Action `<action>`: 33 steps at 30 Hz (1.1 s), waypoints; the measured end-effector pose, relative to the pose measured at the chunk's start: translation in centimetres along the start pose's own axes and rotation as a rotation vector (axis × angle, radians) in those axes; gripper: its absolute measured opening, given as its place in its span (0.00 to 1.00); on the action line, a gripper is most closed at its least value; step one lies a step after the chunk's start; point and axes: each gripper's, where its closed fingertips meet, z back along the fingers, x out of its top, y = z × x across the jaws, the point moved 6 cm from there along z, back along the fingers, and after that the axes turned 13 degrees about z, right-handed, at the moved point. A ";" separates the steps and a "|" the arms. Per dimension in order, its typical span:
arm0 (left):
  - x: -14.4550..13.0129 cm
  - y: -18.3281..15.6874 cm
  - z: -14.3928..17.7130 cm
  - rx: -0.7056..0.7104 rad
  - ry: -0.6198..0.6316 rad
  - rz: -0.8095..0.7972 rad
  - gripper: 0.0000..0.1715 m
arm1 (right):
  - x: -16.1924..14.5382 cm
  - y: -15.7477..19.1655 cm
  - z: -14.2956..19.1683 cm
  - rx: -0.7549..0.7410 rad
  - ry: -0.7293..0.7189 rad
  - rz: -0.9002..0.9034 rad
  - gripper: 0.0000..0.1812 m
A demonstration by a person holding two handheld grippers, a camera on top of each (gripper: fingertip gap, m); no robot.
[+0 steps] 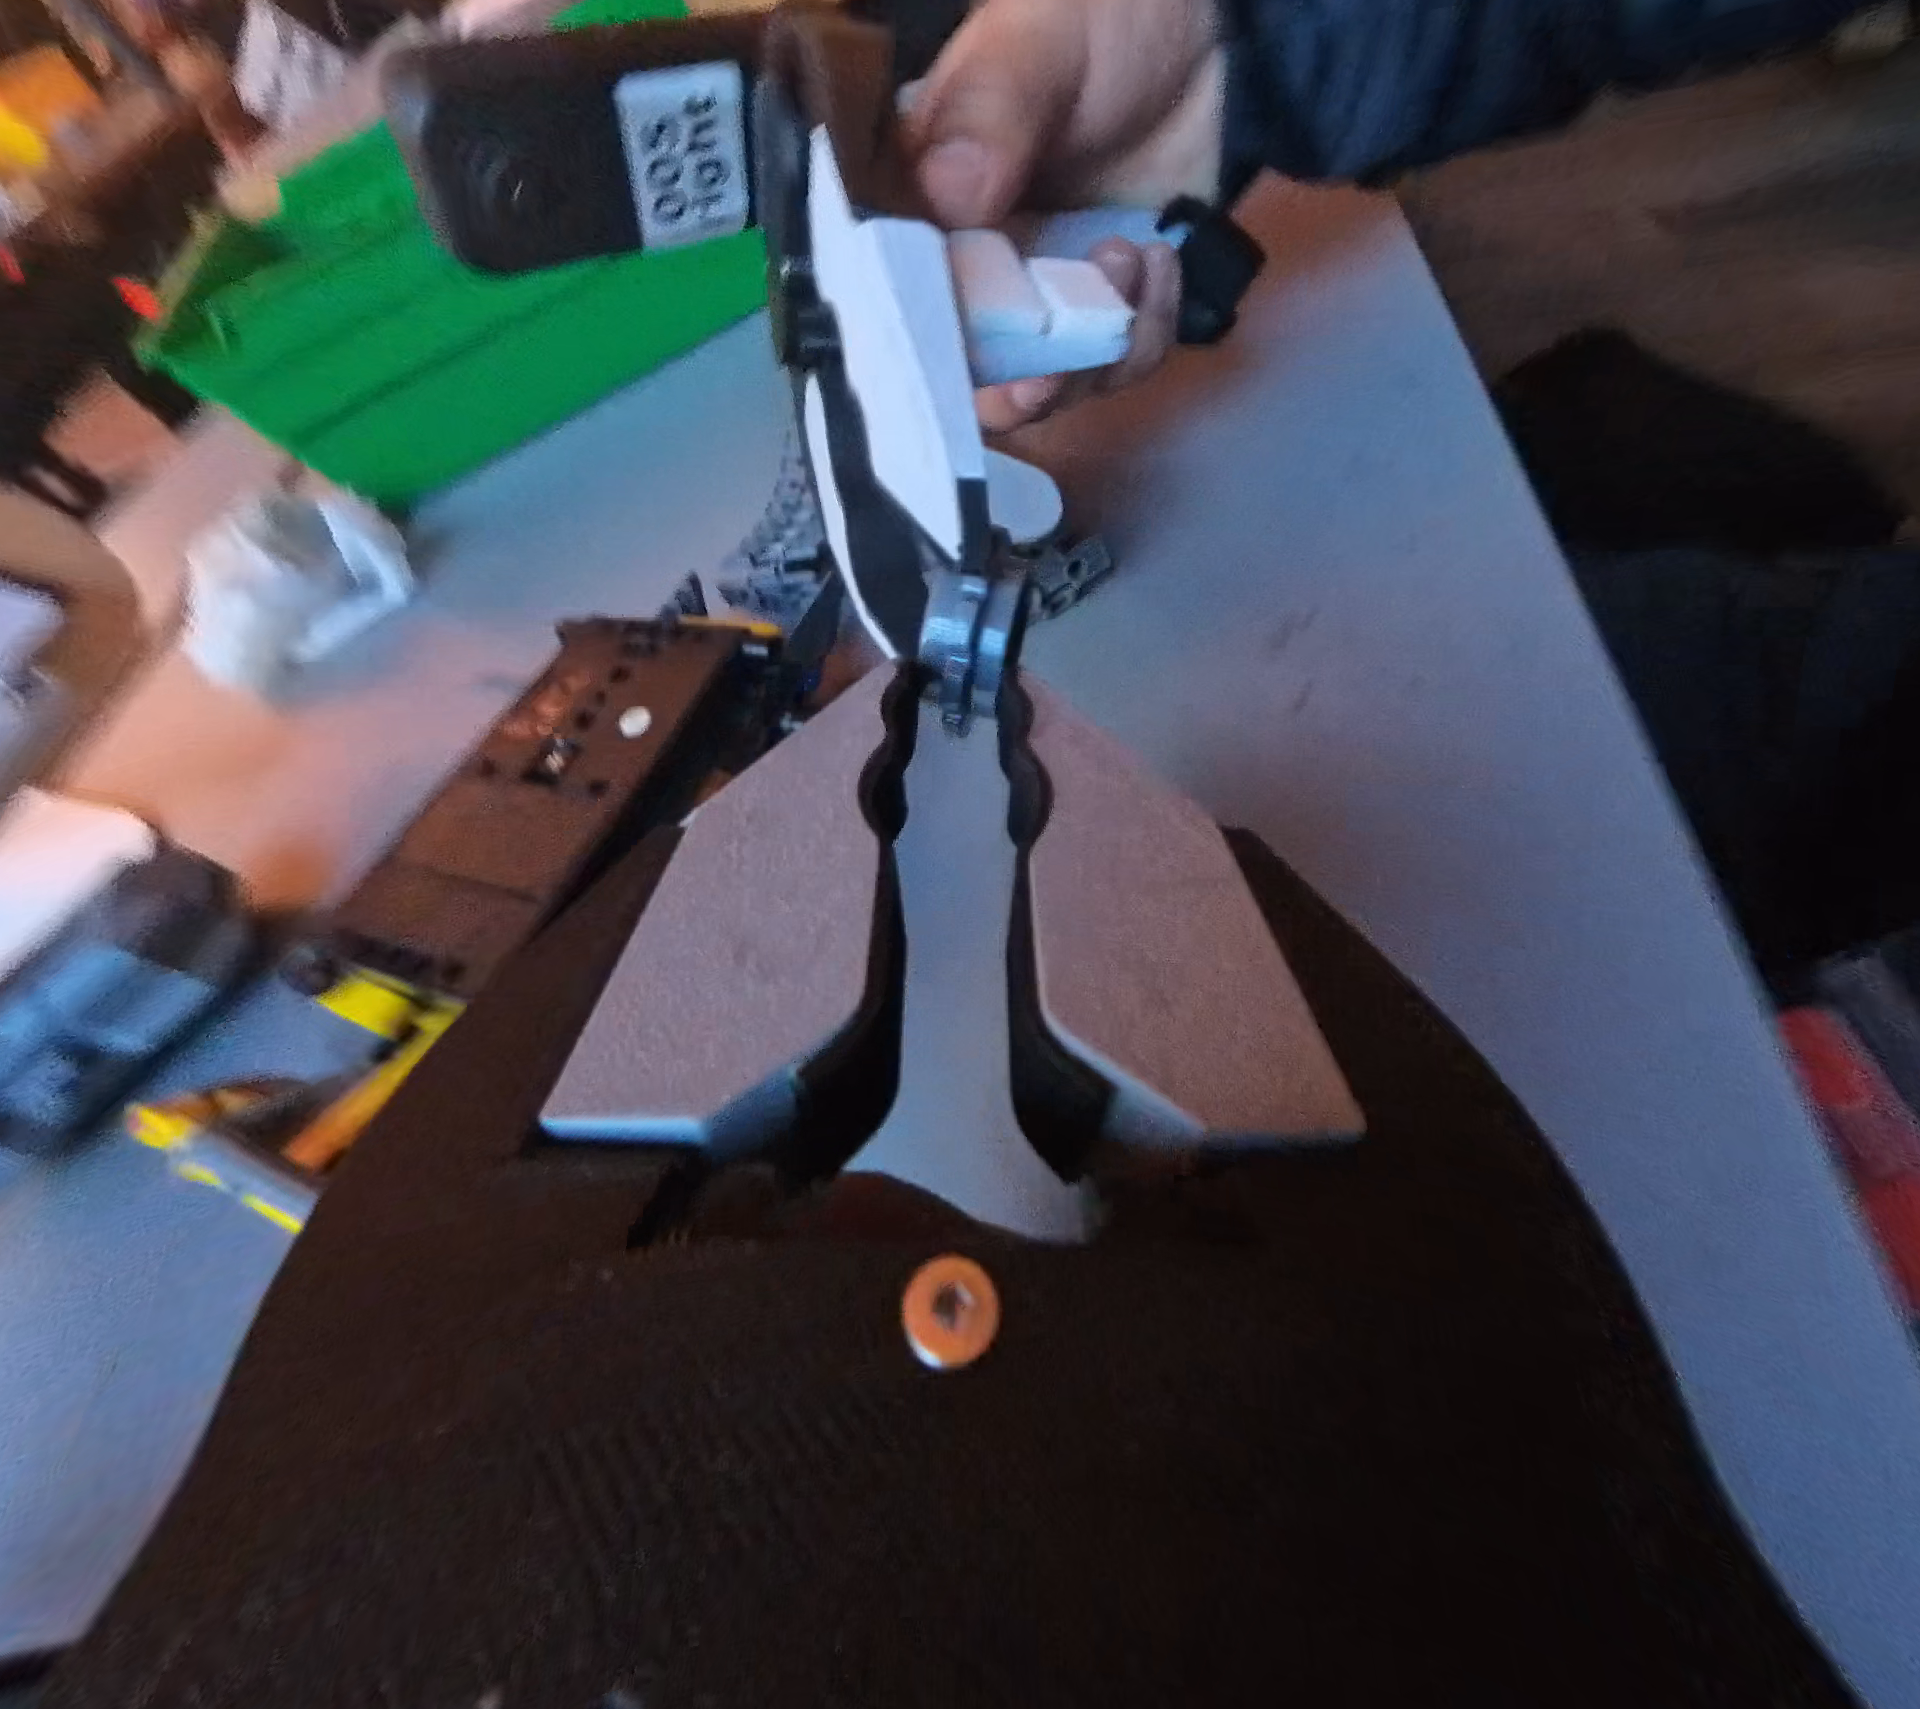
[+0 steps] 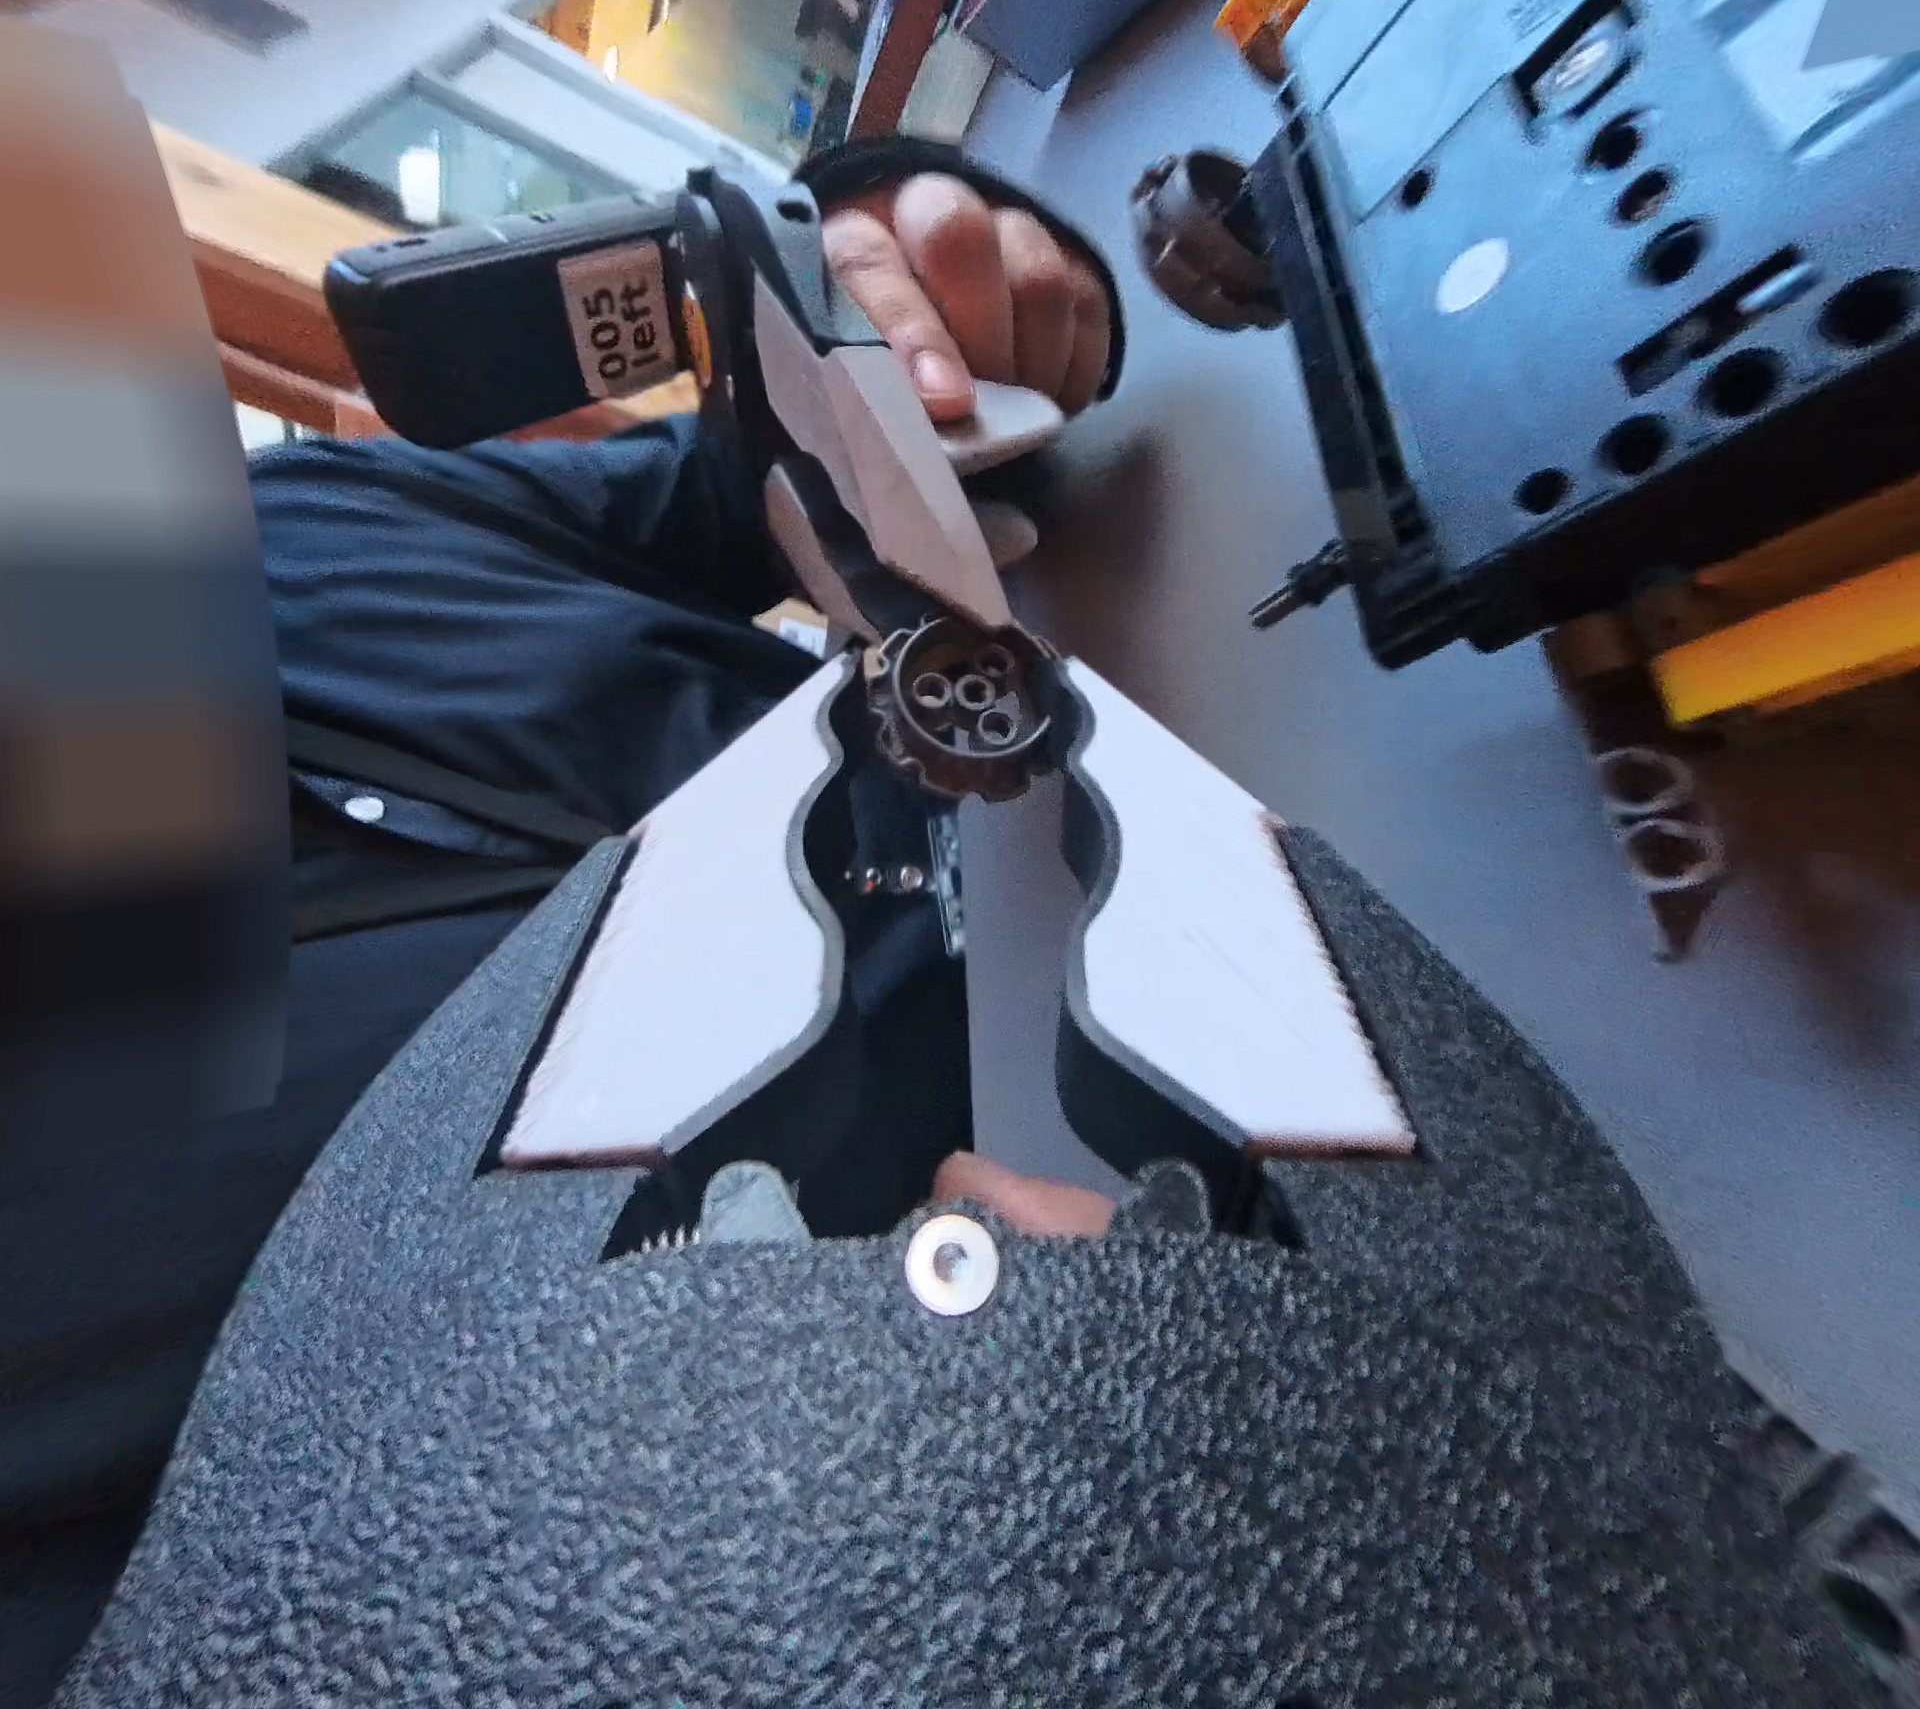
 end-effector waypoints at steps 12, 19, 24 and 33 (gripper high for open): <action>-3.4 0.6 1.3 -0.200 0.088 0.906 0.08 | -1.9 1.2 -1.6 -0.465 0.189 0.595 0.13; -3.4 0.3 1.1 -0.214 0.091 0.940 0.08 | -2.5 0.6 -2.4 -0.453 0.178 0.600 0.10; -2.3 -0.6 1.2 -0.227 0.017 0.834 0.08 | -2.5 1.7 -2.3 -0.422 0.109 0.677 0.08; -2.8 -1.3 0.8 0.028 0.158 0.357 0.25 | 1.7 6.3 10.2 -1.119 -0.024 0.944 0.06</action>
